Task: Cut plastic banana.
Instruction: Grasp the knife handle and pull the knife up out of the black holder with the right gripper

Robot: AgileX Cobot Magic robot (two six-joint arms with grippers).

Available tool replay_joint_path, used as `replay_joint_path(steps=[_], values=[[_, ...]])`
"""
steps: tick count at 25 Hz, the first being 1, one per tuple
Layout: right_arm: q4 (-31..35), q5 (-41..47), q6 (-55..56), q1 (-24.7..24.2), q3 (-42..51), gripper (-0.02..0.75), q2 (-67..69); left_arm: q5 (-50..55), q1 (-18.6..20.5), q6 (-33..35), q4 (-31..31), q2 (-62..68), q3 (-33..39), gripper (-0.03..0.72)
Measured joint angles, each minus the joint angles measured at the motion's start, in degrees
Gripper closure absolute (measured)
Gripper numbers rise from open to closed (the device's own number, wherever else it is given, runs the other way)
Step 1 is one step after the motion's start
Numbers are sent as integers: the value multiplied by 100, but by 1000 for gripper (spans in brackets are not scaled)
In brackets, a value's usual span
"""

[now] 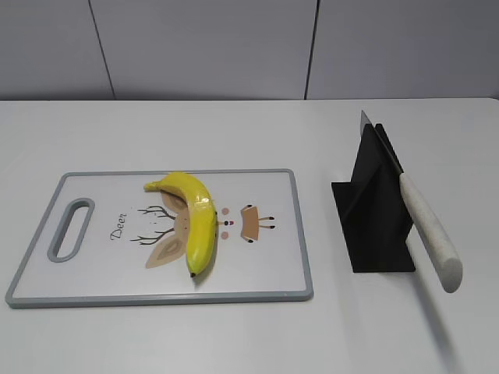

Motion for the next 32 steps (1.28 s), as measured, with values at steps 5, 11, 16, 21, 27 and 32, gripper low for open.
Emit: replay_joint_path(steps=[5, 11, 16, 21, 27, 32], values=[[0, 0, -5, 0, 0, 174, 0, 0, 0, 0, 0, 0, 0, 137], [0, 0, -5, 0, 0, 174, 0, 0, 0, 0, 0, 0, 0, 147], [0, 0, -5, 0, 0, 174, 0, 0, 0, 0, 5, 0, 0, 154], [0, 0, -5, 0, 0, 174, 0, 0, 0, 0, 23, 0, 0, 175], [0, 0, -5, 0, 0, 175, 0, 0, 0, 0, 36, 0, 0, 177], [0, 0, -5, 0, 0, 175, 0, 0, 0, 0, 36, 0, 0, 177]])
